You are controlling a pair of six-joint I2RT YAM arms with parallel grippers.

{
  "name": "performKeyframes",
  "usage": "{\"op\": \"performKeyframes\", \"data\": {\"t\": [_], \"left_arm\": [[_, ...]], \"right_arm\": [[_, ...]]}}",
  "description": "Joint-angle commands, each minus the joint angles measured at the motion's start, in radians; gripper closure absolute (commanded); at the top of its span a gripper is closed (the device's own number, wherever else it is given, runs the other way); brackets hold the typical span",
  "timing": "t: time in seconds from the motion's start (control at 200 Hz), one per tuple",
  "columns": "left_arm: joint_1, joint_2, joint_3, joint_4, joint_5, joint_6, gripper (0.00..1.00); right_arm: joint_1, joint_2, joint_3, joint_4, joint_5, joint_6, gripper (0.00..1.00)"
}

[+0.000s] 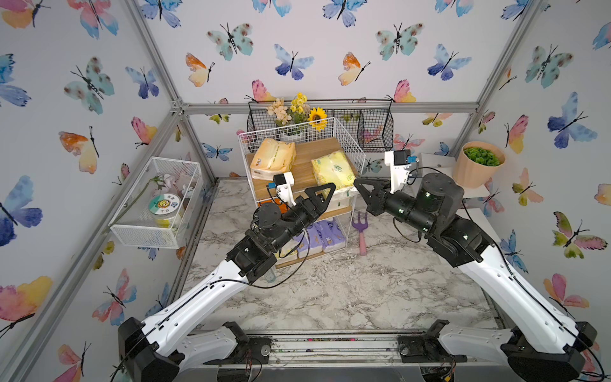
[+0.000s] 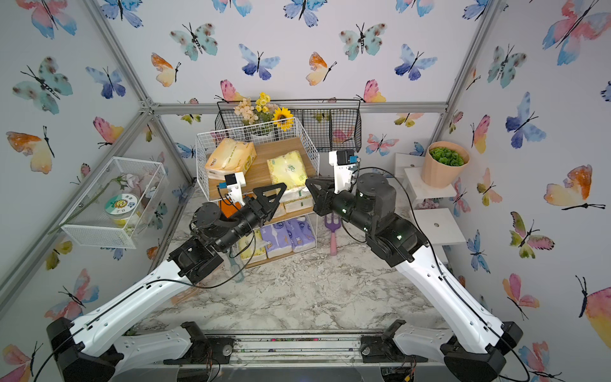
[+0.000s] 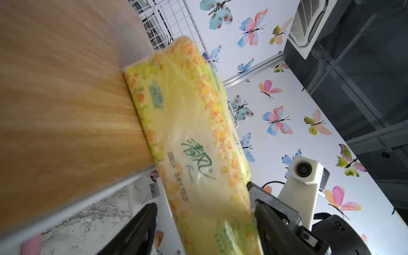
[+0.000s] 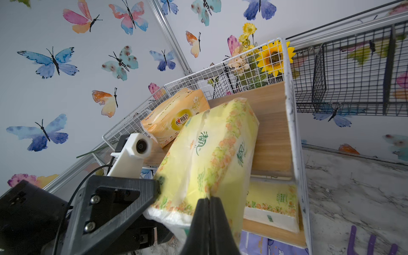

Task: Remove the tissue boxes from the shelf
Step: Pick up a box of tissues from the shelf.

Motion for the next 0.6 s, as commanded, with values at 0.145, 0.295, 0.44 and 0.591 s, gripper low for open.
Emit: {"op": "performKeyframes", "data": {"t": [0.145, 0.295, 0.44, 0.591], "left_arm": [[-0.003, 0.023, 0.047, 0.086, 0.002, -0.006, 0.38], [-0.007, 0.040, 0.043, 0.112, 0.013, -0.010, 0.54], [-0.021, 0.049, 0.044, 0.112, 0.009, -0.004, 0.70], [-0.035, 0.039, 0.040, 0.102, -0.004, 0.011, 0.73]], "right_arm": [[0.008, -0.051, -0.031, -0.069, 0.000, -0.033, 0.99], [0.008, -0.061, -0.034, -0.092, -0.001, -0.033, 0.99], [0.008, -0.070, -0.040, -0.101, 0.007, -0.032, 0.98], [0.008, -0.083, -0.047, -0.098, 0.006, -0.035, 0.79]]}}
